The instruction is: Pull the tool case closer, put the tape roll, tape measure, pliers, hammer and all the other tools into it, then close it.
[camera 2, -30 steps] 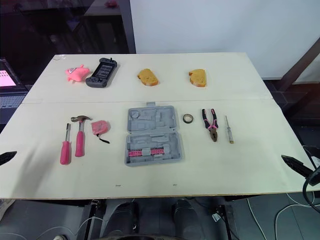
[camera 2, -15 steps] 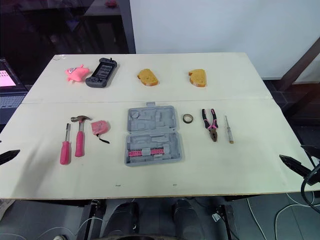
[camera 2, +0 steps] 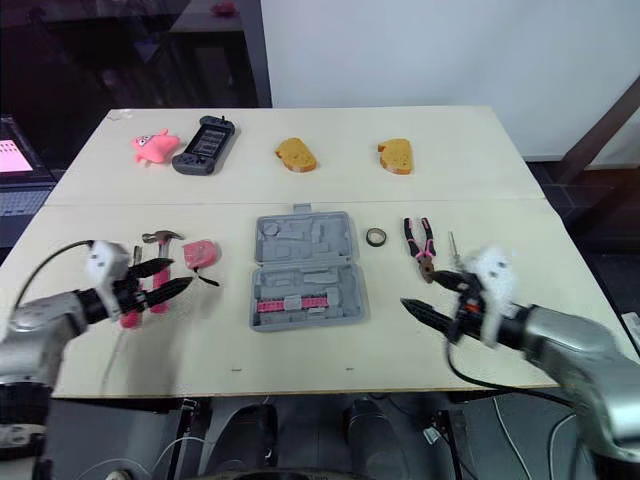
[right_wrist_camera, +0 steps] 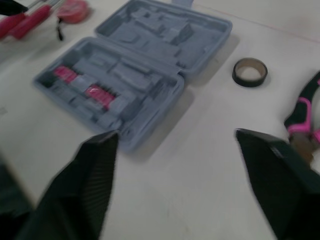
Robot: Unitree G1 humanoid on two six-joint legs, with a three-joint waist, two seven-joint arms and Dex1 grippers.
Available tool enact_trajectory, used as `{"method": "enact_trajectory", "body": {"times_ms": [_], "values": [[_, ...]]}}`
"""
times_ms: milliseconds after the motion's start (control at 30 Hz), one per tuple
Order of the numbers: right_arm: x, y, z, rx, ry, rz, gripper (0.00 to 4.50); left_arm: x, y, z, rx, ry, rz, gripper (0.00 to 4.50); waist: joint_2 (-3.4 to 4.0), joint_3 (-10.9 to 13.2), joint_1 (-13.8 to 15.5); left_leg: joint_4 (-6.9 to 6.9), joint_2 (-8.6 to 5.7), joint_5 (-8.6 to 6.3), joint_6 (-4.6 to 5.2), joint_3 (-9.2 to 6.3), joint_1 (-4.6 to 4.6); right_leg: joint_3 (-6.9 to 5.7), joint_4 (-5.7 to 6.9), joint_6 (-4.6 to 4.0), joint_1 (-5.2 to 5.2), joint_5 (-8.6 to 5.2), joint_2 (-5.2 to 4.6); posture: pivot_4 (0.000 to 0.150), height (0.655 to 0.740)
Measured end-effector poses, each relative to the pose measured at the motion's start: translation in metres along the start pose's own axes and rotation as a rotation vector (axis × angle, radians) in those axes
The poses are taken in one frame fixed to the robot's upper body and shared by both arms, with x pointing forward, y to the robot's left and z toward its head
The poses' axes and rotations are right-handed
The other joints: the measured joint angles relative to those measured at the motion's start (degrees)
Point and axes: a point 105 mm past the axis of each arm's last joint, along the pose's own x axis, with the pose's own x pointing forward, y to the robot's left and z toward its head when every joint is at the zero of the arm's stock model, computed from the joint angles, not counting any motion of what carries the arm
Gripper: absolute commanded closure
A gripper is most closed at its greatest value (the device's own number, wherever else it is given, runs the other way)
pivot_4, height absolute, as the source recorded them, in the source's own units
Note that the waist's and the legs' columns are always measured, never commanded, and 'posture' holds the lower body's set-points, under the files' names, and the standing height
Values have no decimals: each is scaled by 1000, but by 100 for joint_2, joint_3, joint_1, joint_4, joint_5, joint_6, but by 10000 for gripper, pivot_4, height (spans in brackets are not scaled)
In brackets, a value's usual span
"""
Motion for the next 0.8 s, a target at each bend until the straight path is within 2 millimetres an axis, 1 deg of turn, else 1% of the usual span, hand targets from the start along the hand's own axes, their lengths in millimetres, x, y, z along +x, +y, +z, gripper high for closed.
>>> {"method": "enact_trajectory", "body": {"times_ms": [67,100,133,167,200,267,400,533,567,700,800], "values": [[21,0,-5,-5,32,-19,28107,24,-16,6,4,-3,-29,32678,1,-1,11,0,-2,0,0,-1,-2,0,0,0,-1,0,-1,1500,7400],[30,-3,-9,-8,59,-37,33206,34,-24,6,7,10,-46,37681,1,-1,14,2,-2,0,0,-1,-2,0,0,0,-1,0,-1,1500,7400],[35,-8,-13,-8,82,-64,38329,40,-29,5,5,20,-56,42808,1,-1,13,3,-3,0,0,-1,-5,0,0,0,-4,0,-1,1500,7400],[40,-14,-18,-15,111,-92,43347,45,-30,2,6,39,-56,45000,1,-1,9,4,-3,0,1,-1,-6,0,0,0,-6,0,-1,1500,7400],[44,-19,-23,-27,141,-114,44343,46,-29,-1,6,55,-49,45000,1,-1,-3,2,-3,0,1,-1,-7,0,0,0,-10,0,0,1500,7400],[52,-26,-29,-50,191,-133,44343,51,-26,-2,22,78,-39,45000,1,-1,-17,0,-2,1,2,-1,-6,0,6,-1,-15,1,2,1500,7400],[80,-22,-25,-90,207,-110,44343,65,-26,-5,81,134,-57,45000,2,-1,-17,0,-2,1,2,-1,-7,1,9,-1,-16,1,4,1500,7400],[100,-23,-34,-128,260,-104,44343,73,-26,-16,137,202,-77,45000,2,0,-1,7,-3,1,2,-1,-16,0,9,-1,-21,1,2,1500,7400],[106,-25,-37,-130,276,-106,44343,75,-25,-14,152,205,-82,45000,2,0,7,10,-3,1,2,-1,-17,-2,11,-1,-22,1,2,1500,7400],[125,-32,-31,-167,282,-111,44343,85,-26,-10,210,224,-111,45000,4,-1,5,15,-3,1,2,-1,-16,-3,14,-1,-19,3,2,1500,7400],[136,-32,-26,-197,273,-85,44343,90,-27,-8,224,217,-123,45000,4,-2,-6,14,-3,1,2,-1,-14,-3,15,-1,-19,3,2,1500,7400]]}}
